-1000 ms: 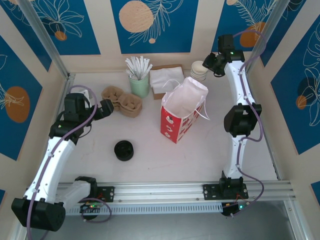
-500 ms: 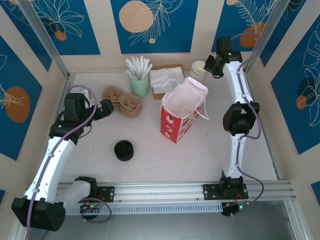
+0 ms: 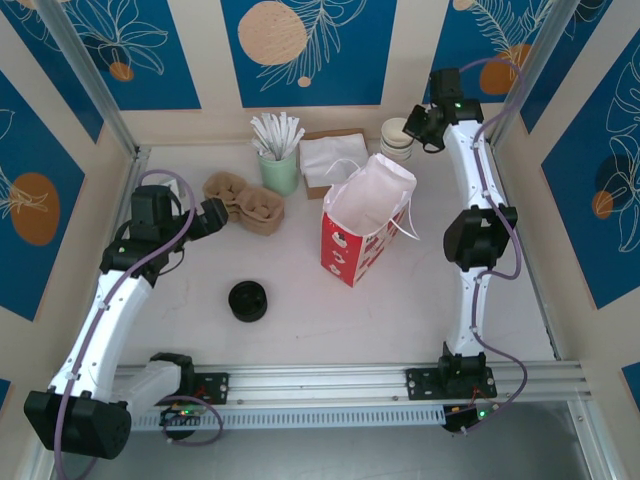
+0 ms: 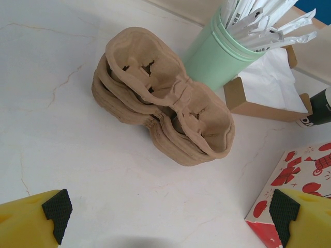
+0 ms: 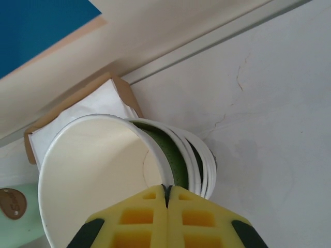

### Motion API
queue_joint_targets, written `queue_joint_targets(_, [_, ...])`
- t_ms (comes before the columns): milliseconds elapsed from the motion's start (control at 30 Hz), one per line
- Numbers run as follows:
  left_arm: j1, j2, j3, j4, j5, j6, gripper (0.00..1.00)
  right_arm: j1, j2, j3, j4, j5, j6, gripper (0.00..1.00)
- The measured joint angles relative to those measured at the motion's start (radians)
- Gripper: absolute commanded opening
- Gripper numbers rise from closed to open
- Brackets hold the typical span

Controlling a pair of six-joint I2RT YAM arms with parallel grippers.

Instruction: Pack the takeout coffee

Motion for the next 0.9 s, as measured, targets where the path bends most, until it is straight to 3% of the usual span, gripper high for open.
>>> queue_joint_targets(300, [0.0,0.008,0.003,-0.006,0.003,0.0,0.99,0.0,-0.019,0.115,-0.043,0.0,-0.004,0.0])
queue_joint_targets(500, [0.0,0.018,0.034,-0.042,0.001,0.004,0.99,-0.019,-0.133,0.105,-0.092,-0.01,-0.003,0.0])
queue_joint_targets(700, [0.0,0.039,0.054,-0.076,-0.003,0.019,0.99,-0.077,-0.392,-0.077,-0.104,-0.024,-0.004,0.0])
queue_joint_targets(900, [0.0,0.039,0.053,-0.081,0.026,0.019,0.99,-0.161,-0.68,-0.456,-0.089,-0.023,-0.003,0.0])
